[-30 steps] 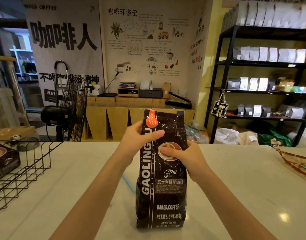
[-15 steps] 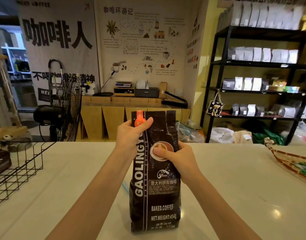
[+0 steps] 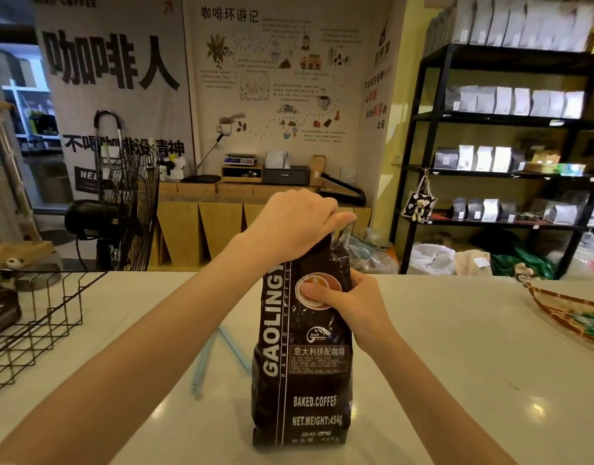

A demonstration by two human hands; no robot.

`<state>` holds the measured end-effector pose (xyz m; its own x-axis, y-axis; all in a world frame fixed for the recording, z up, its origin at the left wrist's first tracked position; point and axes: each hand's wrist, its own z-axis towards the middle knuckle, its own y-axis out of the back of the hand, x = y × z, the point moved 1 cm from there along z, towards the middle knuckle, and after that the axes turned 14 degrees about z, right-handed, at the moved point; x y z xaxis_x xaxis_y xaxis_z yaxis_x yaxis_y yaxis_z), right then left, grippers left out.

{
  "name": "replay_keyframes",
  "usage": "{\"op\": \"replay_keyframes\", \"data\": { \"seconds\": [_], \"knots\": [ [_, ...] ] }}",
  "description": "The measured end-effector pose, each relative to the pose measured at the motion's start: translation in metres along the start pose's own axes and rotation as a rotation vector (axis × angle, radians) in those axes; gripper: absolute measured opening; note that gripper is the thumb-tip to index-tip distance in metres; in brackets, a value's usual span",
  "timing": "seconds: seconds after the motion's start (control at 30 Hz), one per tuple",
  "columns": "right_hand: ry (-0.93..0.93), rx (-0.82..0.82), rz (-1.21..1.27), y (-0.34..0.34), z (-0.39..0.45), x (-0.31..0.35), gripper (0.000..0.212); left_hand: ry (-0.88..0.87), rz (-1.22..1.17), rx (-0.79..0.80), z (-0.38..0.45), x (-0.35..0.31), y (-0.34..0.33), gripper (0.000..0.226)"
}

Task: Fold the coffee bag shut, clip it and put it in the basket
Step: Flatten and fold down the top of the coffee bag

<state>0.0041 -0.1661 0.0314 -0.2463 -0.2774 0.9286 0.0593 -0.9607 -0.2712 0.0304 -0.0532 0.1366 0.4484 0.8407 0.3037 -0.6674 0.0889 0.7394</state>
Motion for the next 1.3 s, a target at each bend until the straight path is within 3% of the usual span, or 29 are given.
{"op": "replay_keyframes", "data": {
  "seconds": [0.13,0.23,0.3,0.37,0.47,0.53,0.6,0.73,0.93,1.1,1.3],
  "knots": [
    [0.016,-0.002,-0.015,-0.001,-0.002,0.001,0.029,-0.036,0.069,-0.264,0.002,-0.002,-0.016,0.046],
    [0.041,-0.004,-0.009,-0.003,-0.005,0.000,0.028,0.084,0.110,-0.378,0.000,-0.002,-0.018,0.052],
    [0.061,-0.013,-0.001,-0.006,-0.006,-0.003,0.026,0.157,0.169,-0.378,-0.002,-0.003,-0.018,0.058],
    [0.070,-0.033,-0.010,-0.007,-0.006,-0.004,0.026,0.232,0.191,-0.284,0.000,-0.001,-0.024,0.051],
    [0.076,-0.040,-0.026,-0.007,-0.004,-0.005,0.026,0.313,-0.007,-0.252,0.004,0.002,-0.026,0.047],
    [0.080,-0.035,-0.039,-0.005,-0.003,-0.004,0.026,0.259,-0.164,-0.205,0.007,0.005,-0.021,0.052],
    [0.075,-0.035,-0.038,-0.002,-0.003,-0.003,0.025,0.158,-0.304,-0.060,0.010,0.007,-0.012,0.056],
    [0.061,-0.013,-0.034,0.001,-0.003,-0.001,0.026,-0.004,-0.263,0.099,0.016,0.006,-0.008,0.037],
    [-0.016,0.025,0.099,0.003,-0.009,-0.007,0.015,0.019,-0.374,0.019,0.013,0.007,-0.010,0.027],
    [-0.001,-0.002,0.109,0.004,-0.010,-0.009,0.010,0.061,-0.214,-0.203,0.004,0.000,-0.019,0.033],
    [0.075,-0.082,0.236,0.006,-0.021,-0.014,0.046,-0.037,-0.193,-0.225,0.006,-0.003,-0.012,0.031]
  ]
}}
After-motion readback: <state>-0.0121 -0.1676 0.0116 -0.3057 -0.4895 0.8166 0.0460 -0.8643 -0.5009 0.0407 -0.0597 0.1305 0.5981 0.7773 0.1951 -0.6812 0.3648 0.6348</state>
